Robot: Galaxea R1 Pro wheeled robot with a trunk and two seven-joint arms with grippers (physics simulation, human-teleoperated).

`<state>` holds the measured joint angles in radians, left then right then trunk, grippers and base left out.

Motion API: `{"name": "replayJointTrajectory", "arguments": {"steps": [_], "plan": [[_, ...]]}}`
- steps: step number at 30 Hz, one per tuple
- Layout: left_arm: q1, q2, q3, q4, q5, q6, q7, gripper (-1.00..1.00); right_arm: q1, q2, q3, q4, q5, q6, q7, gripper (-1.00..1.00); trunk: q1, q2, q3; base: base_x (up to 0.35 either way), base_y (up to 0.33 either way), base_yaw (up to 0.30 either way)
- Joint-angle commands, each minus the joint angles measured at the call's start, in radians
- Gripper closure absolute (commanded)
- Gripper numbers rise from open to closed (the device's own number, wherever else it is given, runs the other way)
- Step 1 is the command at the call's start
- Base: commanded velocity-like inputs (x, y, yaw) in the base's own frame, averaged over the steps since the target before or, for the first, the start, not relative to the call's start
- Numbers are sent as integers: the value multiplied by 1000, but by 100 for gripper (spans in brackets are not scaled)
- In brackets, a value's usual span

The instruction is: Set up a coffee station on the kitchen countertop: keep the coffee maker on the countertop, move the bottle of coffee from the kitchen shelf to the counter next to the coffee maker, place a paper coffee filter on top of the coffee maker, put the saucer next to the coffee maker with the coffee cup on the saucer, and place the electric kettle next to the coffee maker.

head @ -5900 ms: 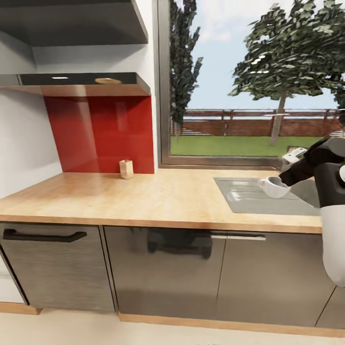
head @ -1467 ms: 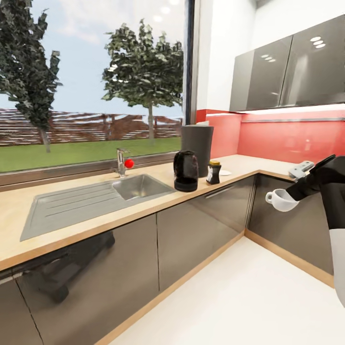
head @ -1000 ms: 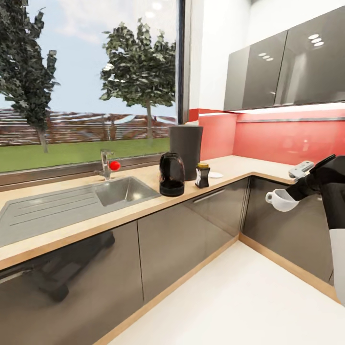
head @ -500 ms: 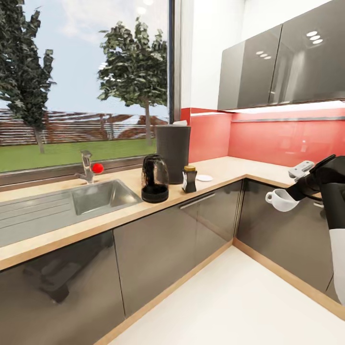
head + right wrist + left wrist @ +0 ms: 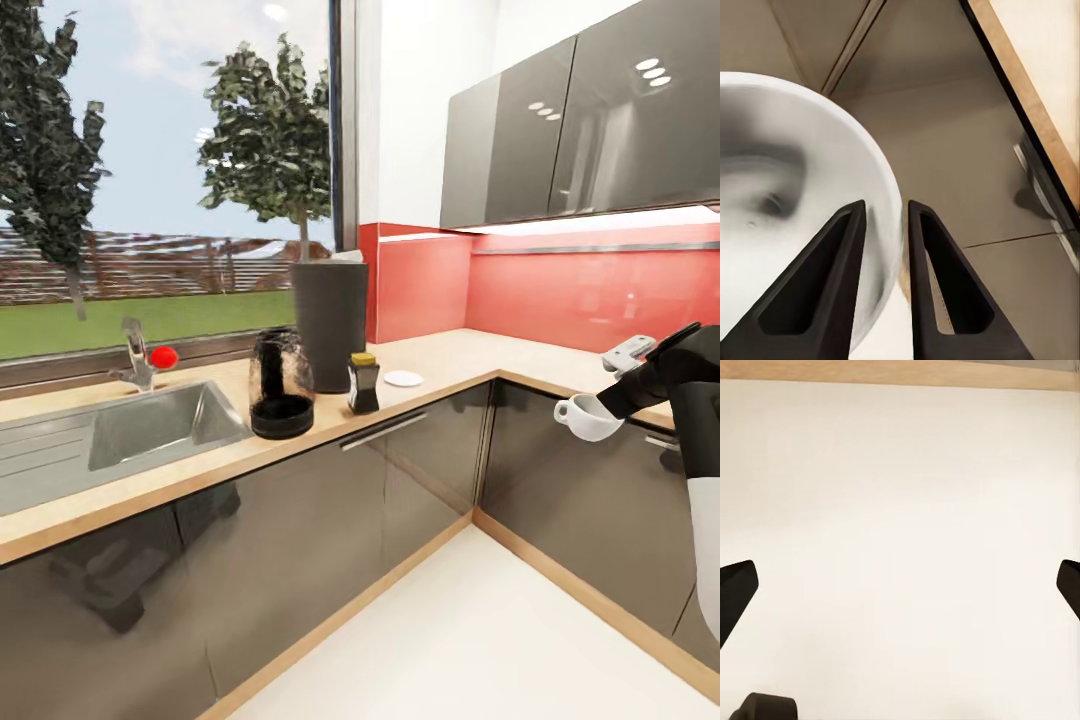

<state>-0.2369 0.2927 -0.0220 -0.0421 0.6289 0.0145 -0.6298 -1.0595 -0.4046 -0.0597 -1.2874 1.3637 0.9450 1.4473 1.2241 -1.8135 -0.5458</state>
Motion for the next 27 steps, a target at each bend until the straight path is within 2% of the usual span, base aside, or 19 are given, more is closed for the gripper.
{"name": "replayJointTrajectory", "arguments": {"steps": [1,11,17,27], "plan": [[-1,0,-3,1,5,2,-4,-100,-1,0,0,-1,8,11,12,100,0,-1,-1,213,-279,0],[-1,0,-3,1,5,1,-4,-100,0,0,0,-5,8,11,12,100,0,-1,-1,196,-279,3],[-1,0,-3,1,5,1,-4,-100,-1,1,0,-7,6,12,12,100,0,-1,-1,139,-271,149],[-1,0,-2,1,5,1,-4,-100,-1,1,0,-8,6,14,12,100,0,-1,-1,17,-41,220]]}}
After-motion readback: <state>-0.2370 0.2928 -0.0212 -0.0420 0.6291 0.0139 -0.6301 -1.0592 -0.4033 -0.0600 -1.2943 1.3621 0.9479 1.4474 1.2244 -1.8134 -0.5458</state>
